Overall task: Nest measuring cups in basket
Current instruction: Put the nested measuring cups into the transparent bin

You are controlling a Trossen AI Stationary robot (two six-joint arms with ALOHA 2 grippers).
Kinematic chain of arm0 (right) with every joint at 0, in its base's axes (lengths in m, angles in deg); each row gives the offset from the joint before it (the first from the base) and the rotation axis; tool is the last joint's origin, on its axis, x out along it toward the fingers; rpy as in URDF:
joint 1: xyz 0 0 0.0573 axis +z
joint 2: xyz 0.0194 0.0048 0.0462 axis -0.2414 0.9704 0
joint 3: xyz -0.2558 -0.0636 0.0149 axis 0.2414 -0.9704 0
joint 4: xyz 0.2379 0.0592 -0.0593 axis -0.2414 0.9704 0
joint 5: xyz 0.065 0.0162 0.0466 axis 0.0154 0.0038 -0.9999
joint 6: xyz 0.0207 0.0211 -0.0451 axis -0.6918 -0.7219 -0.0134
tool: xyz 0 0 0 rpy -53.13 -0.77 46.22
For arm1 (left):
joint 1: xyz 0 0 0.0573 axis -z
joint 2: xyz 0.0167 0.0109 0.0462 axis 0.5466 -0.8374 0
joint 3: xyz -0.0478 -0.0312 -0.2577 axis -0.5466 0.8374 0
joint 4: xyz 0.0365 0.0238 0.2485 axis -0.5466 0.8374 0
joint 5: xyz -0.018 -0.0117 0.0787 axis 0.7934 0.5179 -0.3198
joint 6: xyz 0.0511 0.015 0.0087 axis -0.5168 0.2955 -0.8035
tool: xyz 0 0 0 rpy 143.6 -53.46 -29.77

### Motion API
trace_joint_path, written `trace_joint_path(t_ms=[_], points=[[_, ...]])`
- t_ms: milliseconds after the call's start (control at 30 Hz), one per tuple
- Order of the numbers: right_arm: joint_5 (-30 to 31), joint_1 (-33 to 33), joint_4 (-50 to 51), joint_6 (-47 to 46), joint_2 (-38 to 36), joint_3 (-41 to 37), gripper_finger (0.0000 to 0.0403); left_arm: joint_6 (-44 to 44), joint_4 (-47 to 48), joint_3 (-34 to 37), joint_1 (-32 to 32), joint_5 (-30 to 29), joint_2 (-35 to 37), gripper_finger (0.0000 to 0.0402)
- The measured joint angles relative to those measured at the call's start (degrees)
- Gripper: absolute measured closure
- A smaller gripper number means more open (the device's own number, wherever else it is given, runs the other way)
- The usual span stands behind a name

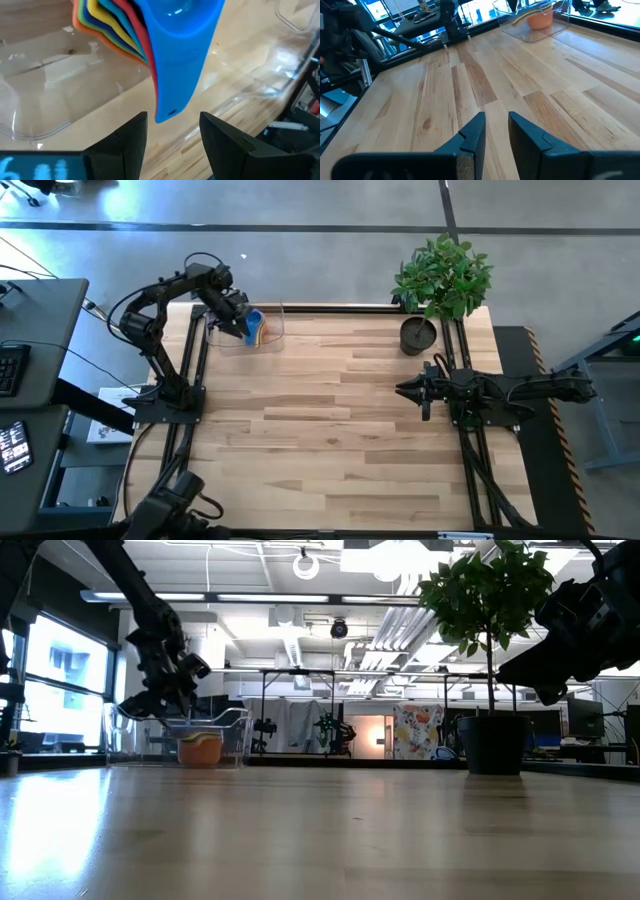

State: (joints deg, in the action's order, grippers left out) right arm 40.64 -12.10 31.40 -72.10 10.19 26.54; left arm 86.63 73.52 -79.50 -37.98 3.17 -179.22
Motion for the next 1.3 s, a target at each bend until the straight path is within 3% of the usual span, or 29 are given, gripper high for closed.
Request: trace_joint_path(t_ms=[333,567,833,1300], points=[[0.0,0.0,0.0,0.0,0.0,0.0,0.0327,5.7,-1.0,0.0,2.0,-2.1,0.2,0.0231],[0.0,0.0,0.0,0.0,0.0,0.0,0.0327,9.9,-1.0,-1.4,3.5,-11.6,4.4,0.0232],[0.0,0.0,0.0,0.0,0.0,0.0,0.0327,17.5,-0.7,-1.9,5.6,-27.4,8.7,0.0232],[0.0,0.0,0.0,0.0,0.0,0.0,0.0327,26.9,-1.1,-1.9,9.7,-28.4,6.4,0.0232]])
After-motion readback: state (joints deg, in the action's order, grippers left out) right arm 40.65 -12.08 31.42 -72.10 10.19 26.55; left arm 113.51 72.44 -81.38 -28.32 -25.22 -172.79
